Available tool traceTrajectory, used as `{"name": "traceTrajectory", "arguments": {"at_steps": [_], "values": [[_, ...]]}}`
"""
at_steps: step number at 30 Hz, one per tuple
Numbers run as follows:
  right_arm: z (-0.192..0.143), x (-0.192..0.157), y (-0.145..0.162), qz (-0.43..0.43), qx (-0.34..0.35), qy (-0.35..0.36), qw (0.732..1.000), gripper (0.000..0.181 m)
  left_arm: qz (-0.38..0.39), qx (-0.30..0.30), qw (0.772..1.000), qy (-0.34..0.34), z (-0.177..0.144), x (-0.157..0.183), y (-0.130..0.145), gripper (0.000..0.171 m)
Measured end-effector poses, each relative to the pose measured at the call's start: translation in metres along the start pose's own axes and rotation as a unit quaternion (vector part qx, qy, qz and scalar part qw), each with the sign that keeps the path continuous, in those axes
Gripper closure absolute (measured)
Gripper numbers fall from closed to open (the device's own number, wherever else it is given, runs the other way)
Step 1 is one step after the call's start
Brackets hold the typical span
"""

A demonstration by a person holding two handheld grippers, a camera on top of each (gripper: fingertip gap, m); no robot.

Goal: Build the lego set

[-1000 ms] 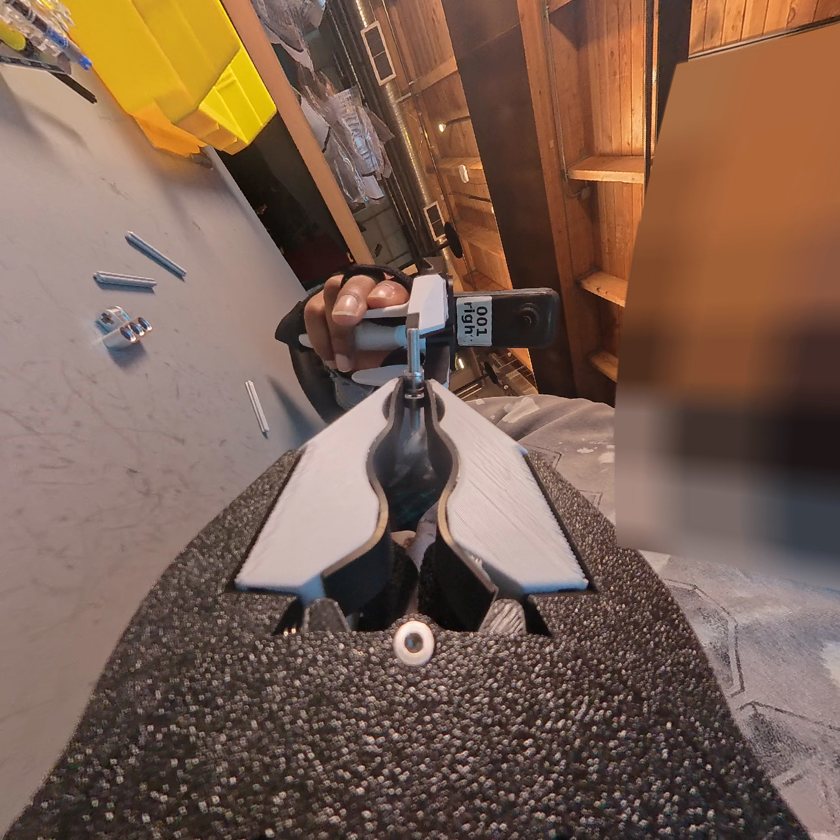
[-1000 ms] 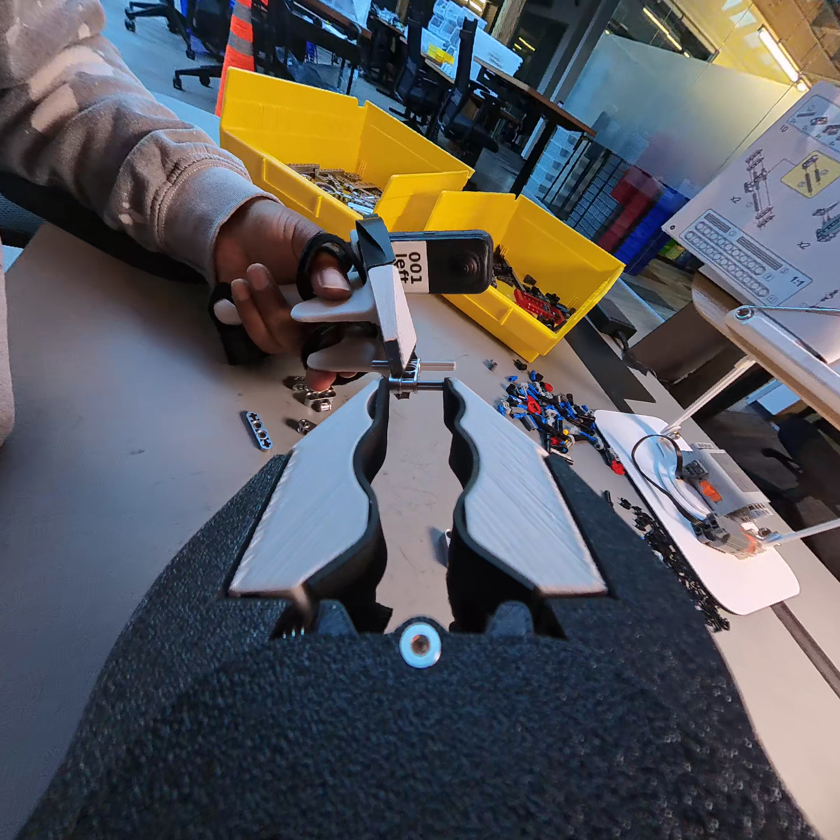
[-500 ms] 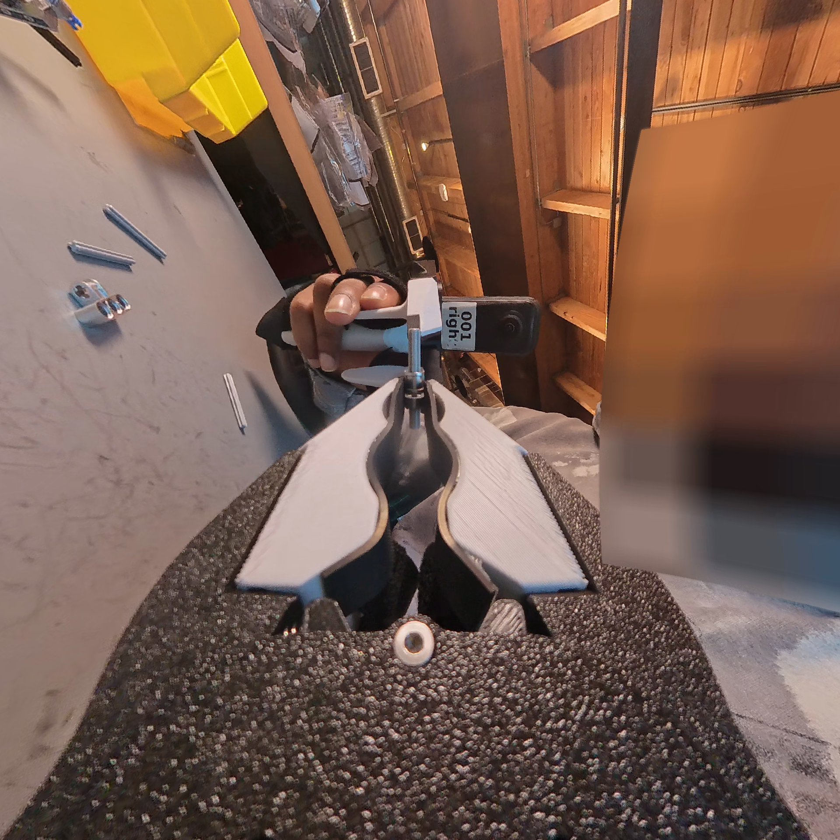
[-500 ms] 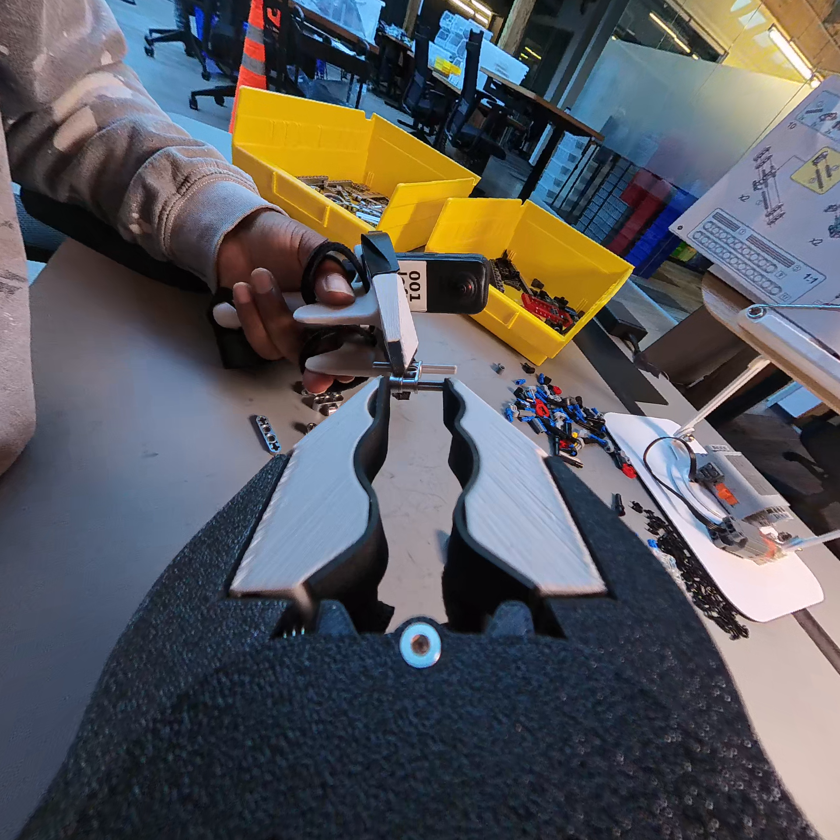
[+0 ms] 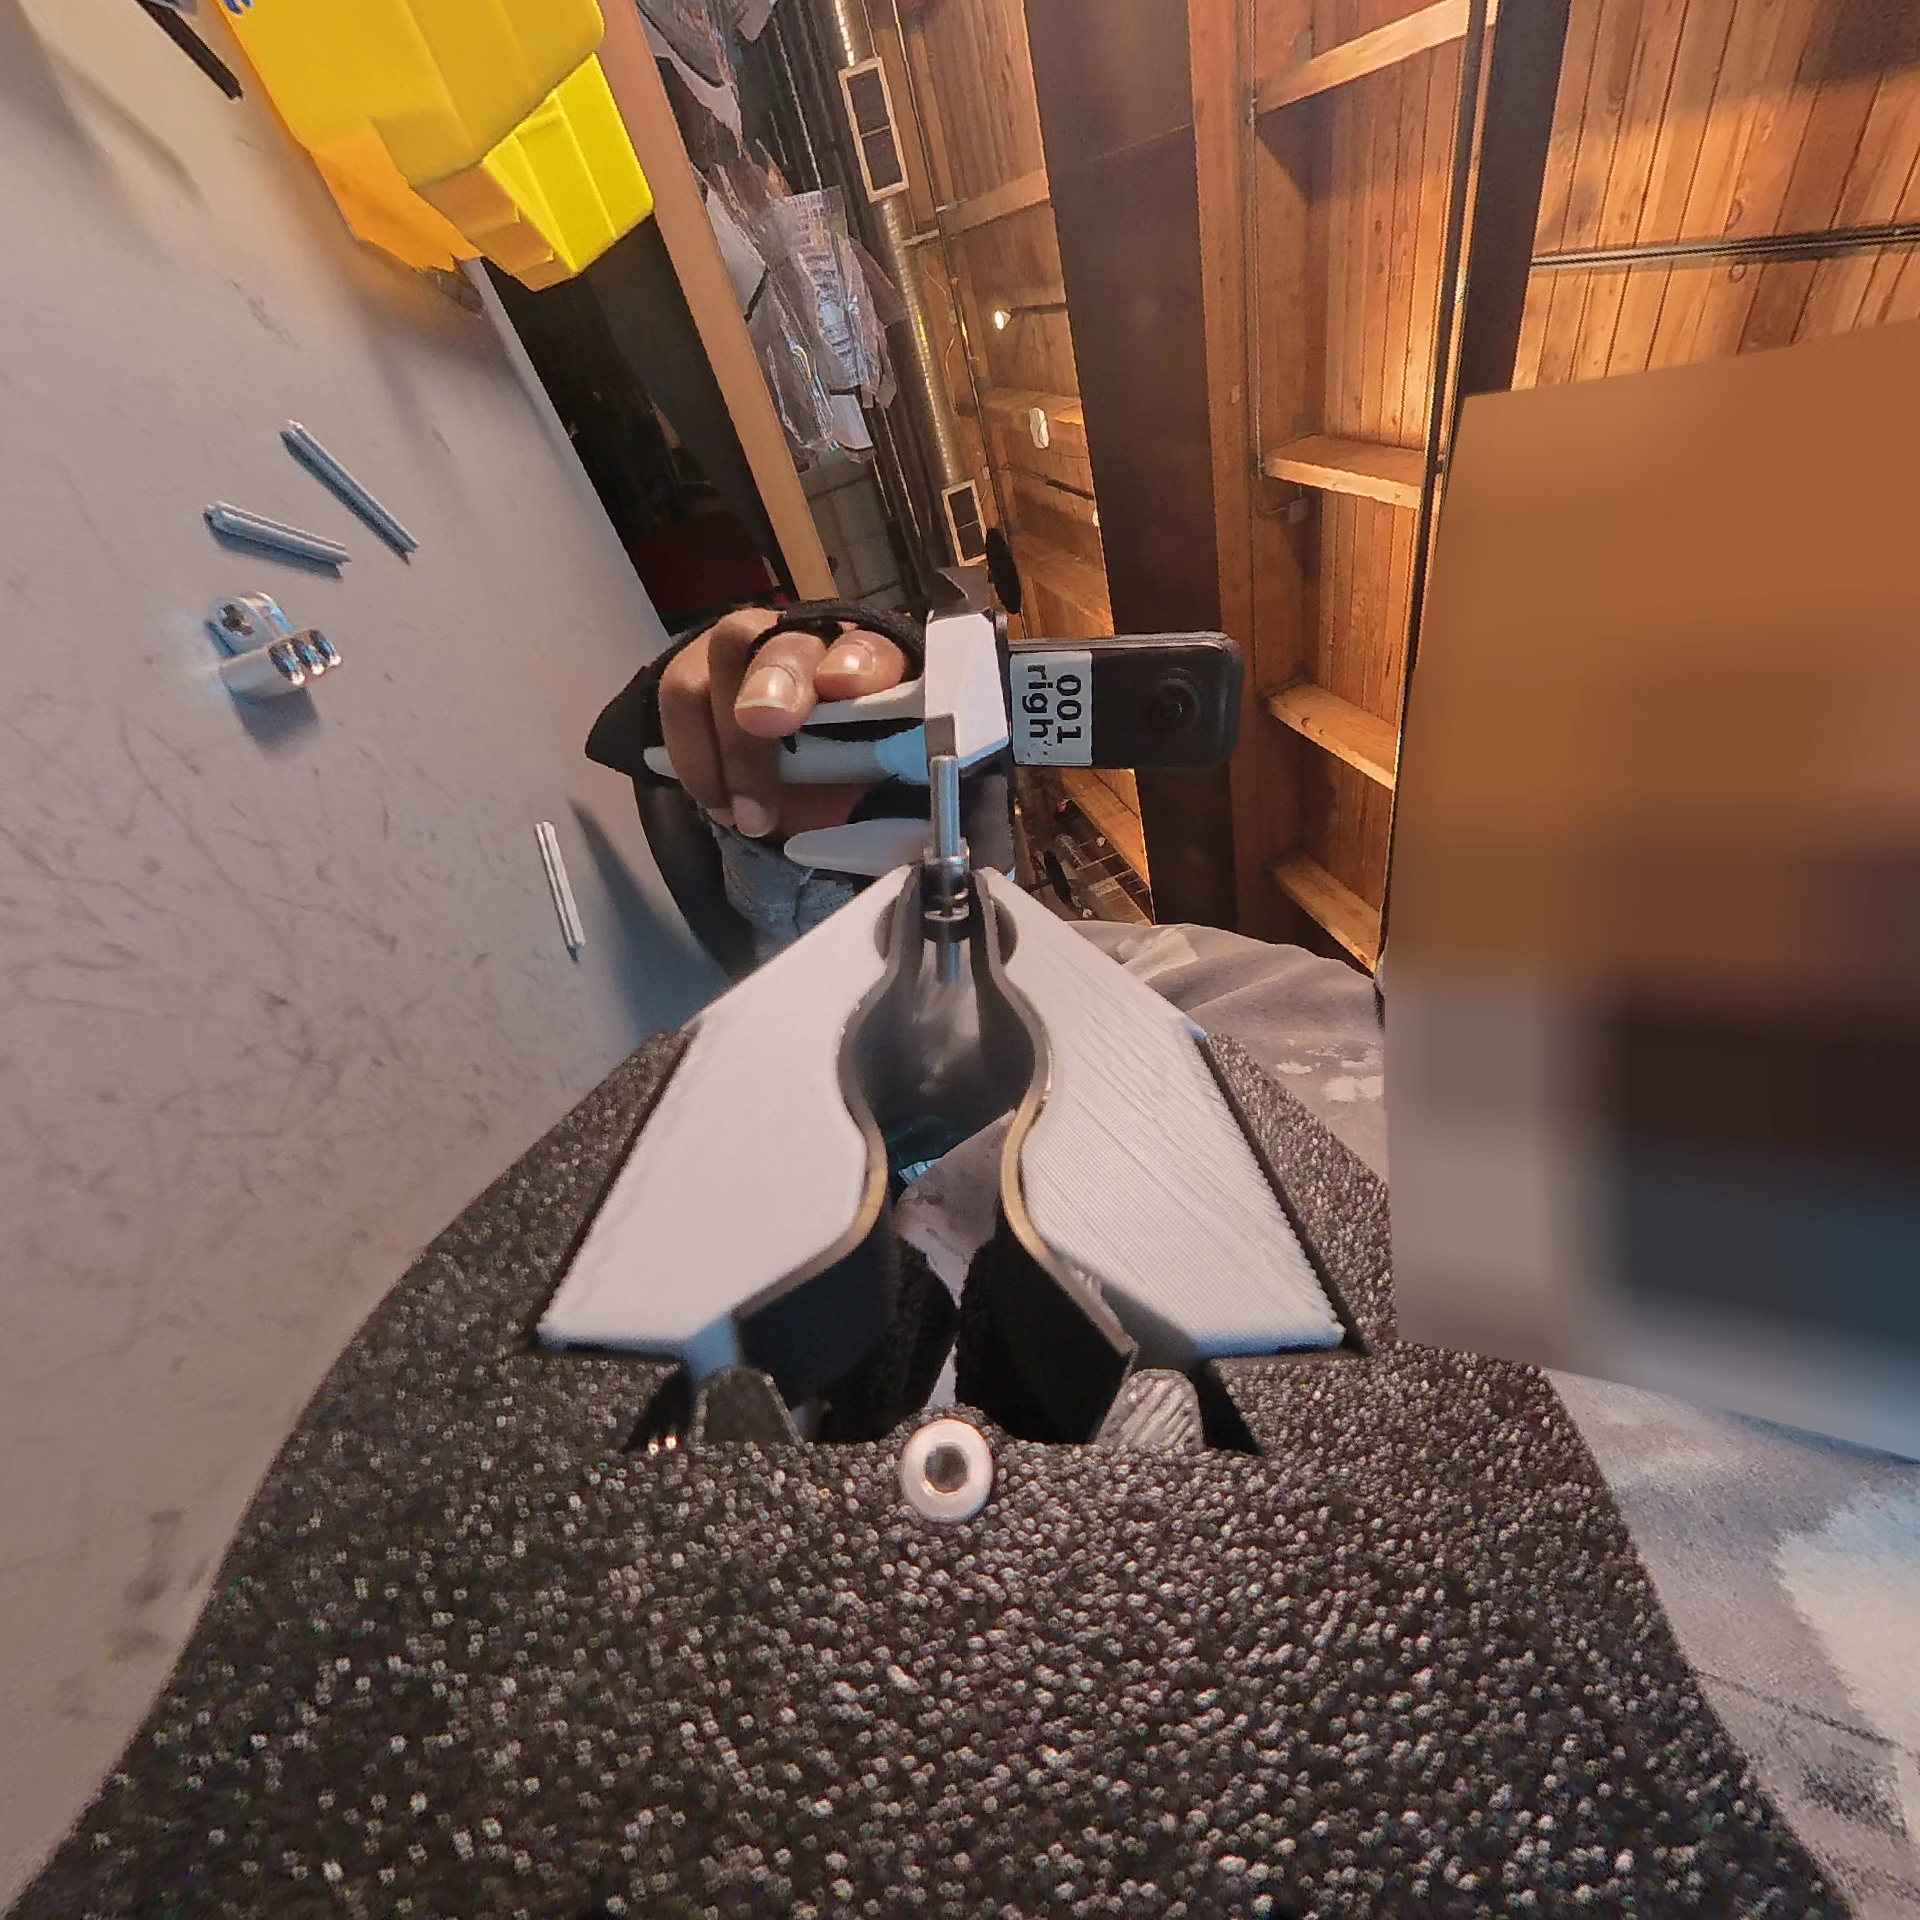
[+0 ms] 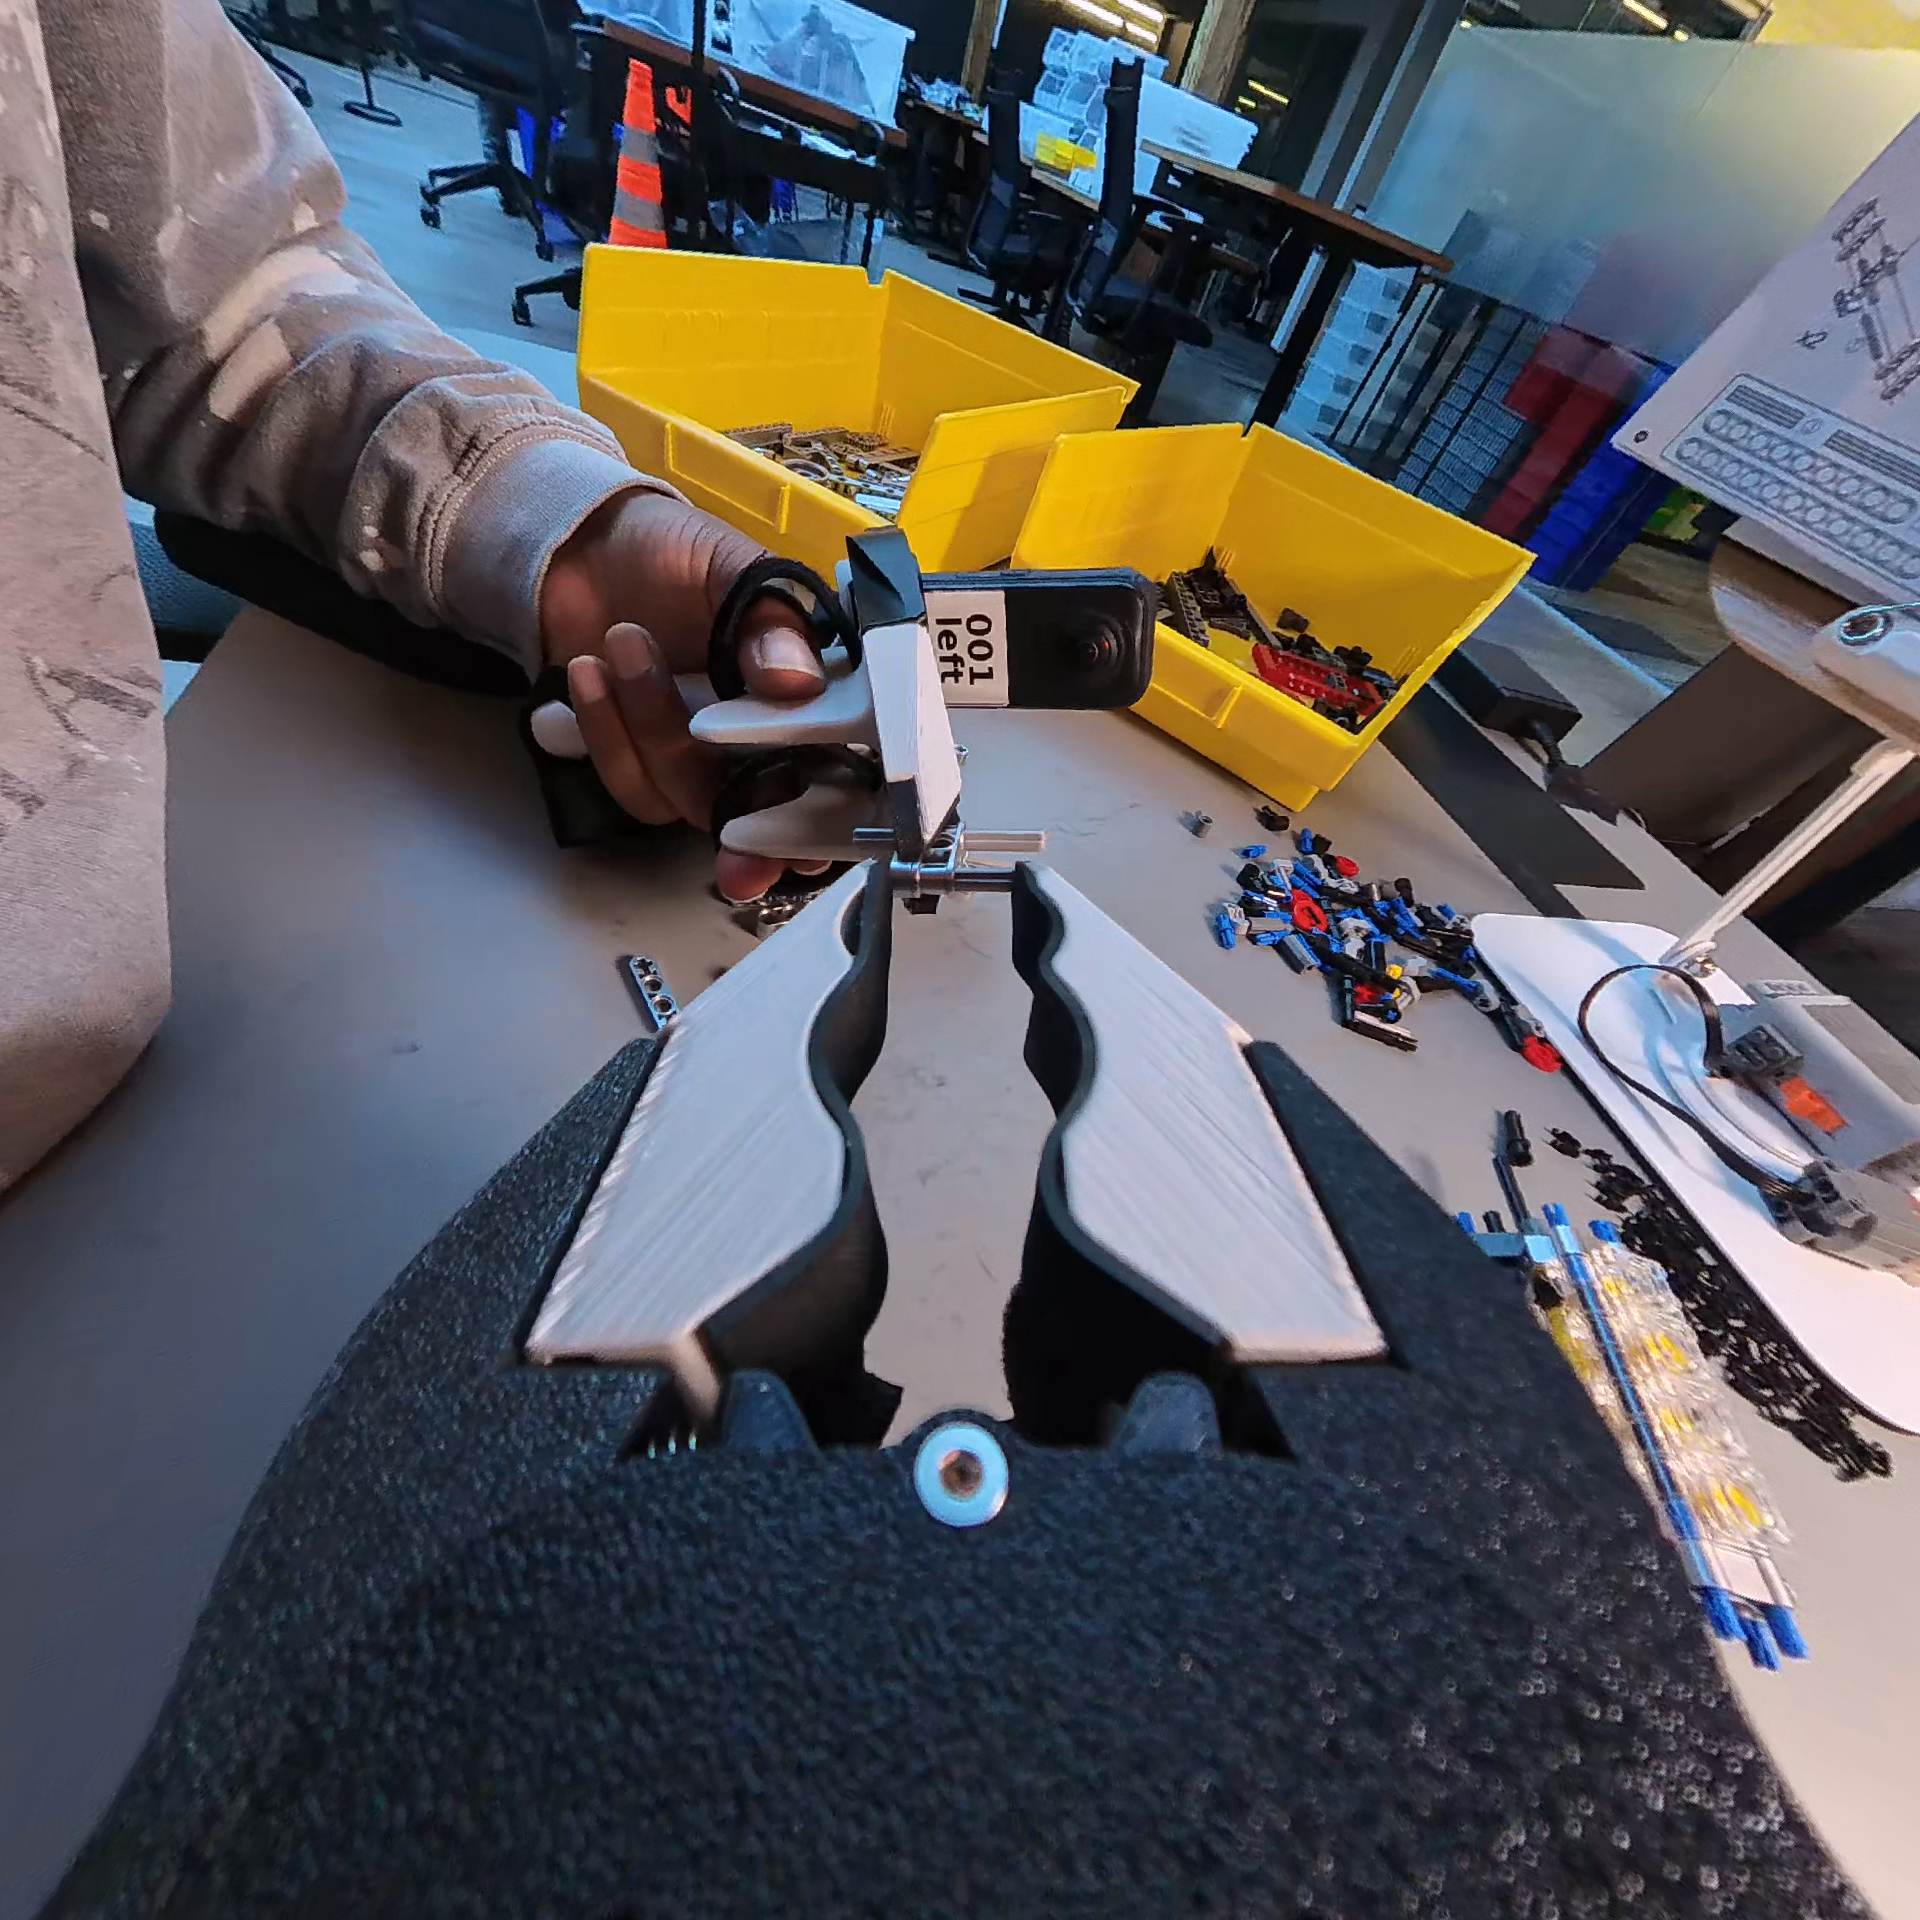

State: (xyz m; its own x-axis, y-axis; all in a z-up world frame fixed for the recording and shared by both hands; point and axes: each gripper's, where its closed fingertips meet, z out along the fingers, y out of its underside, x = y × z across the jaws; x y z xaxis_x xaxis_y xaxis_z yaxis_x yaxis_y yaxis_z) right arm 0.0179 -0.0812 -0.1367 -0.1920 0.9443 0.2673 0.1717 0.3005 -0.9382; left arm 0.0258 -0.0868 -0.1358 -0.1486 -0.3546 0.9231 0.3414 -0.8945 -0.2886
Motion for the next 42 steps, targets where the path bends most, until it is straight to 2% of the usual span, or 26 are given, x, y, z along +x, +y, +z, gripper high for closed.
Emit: {"name": "traceTrajectory", "arguments": {"at_steps": [7, 10, 15, 18, 26, 42], "values": [[-0.001, -0.004, 0.004, 0.013, -0.009, -0.026, 1.000, 0.160, 0.001, -0.017, 1.000, -0.009, 0.002, -0.004, 0.005, 0.167], [-0.004, -0.009, 0.007, 0.050, -0.010, -0.071, 0.996, 0.160, 0.004, -0.032, 0.999, -0.016, 0.005, -0.006, 0.010, 0.166], [-0.001, -0.012, 0.008, 0.077, -0.004, -0.086, 0.993, 0.159, 0.017, -0.043, 0.999, -0.028, 0.005, -0.009, 0.012, 0.166], [-0.001, -0.015, 0.010, 0.024, -0.020, -0.073, 0.997, 0.159, 0.024, -0.053, 0.998, -0.032, 0.007, -0.009, 0.016, 0.167], [-0.005, -0.016, 0.011, -0.018, -0.035, -0.066, 0.997, 0.159, 0.026, -0.058, 0.997, -0.033, 0.007, -0.009, 0.017, 0.166], [-0.007, -0.016, 0.014, -0.041, -0.058, -0.067, 0.995, 0.160, 0.021, -0.065, 0.997, -0.037, 0.007, -0.012, 0.018, 0.167]]}}
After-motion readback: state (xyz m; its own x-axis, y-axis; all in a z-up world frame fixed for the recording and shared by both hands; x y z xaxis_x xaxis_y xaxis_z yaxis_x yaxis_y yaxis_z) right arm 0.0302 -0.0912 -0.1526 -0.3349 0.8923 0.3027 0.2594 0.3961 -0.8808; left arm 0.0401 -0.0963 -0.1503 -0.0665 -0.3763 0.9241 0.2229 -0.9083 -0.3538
